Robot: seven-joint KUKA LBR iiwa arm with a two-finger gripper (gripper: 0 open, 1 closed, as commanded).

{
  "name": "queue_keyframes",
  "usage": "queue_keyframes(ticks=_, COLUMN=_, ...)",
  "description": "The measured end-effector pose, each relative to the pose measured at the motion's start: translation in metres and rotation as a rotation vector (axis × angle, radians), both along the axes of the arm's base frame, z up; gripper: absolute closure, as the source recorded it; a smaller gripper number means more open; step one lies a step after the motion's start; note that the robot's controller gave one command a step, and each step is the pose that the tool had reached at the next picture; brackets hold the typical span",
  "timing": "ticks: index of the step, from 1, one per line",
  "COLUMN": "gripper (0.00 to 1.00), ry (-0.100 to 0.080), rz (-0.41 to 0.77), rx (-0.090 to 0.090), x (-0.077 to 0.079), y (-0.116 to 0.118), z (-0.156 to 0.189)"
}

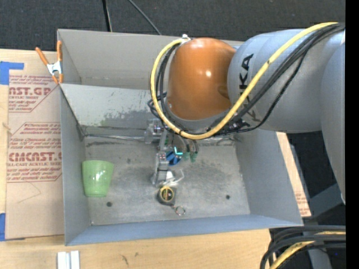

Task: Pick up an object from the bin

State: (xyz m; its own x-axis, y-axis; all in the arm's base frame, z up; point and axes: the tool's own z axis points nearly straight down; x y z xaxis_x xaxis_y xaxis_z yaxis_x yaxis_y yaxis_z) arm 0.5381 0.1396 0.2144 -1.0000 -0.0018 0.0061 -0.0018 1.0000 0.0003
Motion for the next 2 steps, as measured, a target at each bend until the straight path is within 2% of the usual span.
queue_keyframes(ticks=1, gripper=0.00, ry=0.000, rz=0.034, rx=0.000, x=-0.004, y=0.044, z=-0.149)
queue_keyframes(ticks=2, gripper=0.00, ry=-0.010, rz=0.125, rx=0.003, x=0.018, y=0.107, z=-0.144)
